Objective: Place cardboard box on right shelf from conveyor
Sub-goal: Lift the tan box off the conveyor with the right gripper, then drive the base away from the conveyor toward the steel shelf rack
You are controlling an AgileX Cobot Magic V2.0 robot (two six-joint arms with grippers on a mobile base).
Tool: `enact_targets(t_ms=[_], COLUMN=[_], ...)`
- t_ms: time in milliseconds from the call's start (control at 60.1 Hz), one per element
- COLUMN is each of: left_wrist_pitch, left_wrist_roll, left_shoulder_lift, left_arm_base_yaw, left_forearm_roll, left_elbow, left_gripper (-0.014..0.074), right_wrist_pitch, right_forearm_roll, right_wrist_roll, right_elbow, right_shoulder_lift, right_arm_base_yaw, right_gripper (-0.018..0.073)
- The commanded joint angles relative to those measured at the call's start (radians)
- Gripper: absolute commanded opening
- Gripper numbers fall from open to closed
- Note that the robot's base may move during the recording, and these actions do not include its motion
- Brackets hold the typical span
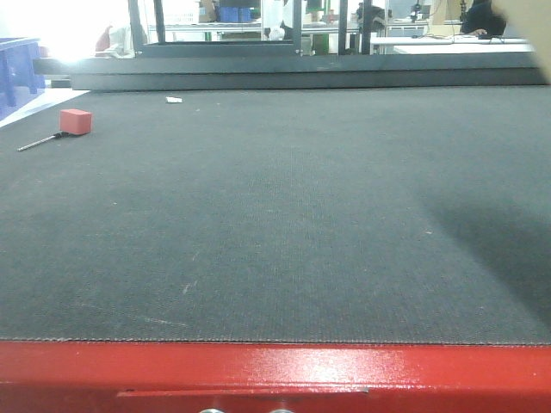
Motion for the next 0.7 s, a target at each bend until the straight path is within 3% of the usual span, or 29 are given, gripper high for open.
enact_targets(t_ms=[0,150,682], left_wrist_pitch=[-0.085,-0.085,-0.085], left_wrist_roll=[0.000,0.000,0.000], left_shoulder_lift=[-0.015,-0.015,-0.015], left_arm_base_yaw=[0.004,0.004,0.004], left_forearm_roll=[-0.006,-0.006,-0.006], left_elbow=[0.008,0.008,0.008], left_gripper=[-0.0116,-0.0116,-0.0116], right_wrist_pitch=[-0.087,-0.085,-0.083], right_forearm_roll=[-0.020,-0.020,-0.018], right_wrist_roll=[-0.047,-0.119,-0.120], right_elbow=[-0.021,-0.021,-0.021], right_shoulder_lift=[-0.066,-0.147,-0.157], right_arm_base_yaw=[-0.006,-0.006,-0.006], right_gripper=[0.0199,0.0199,0.0199])
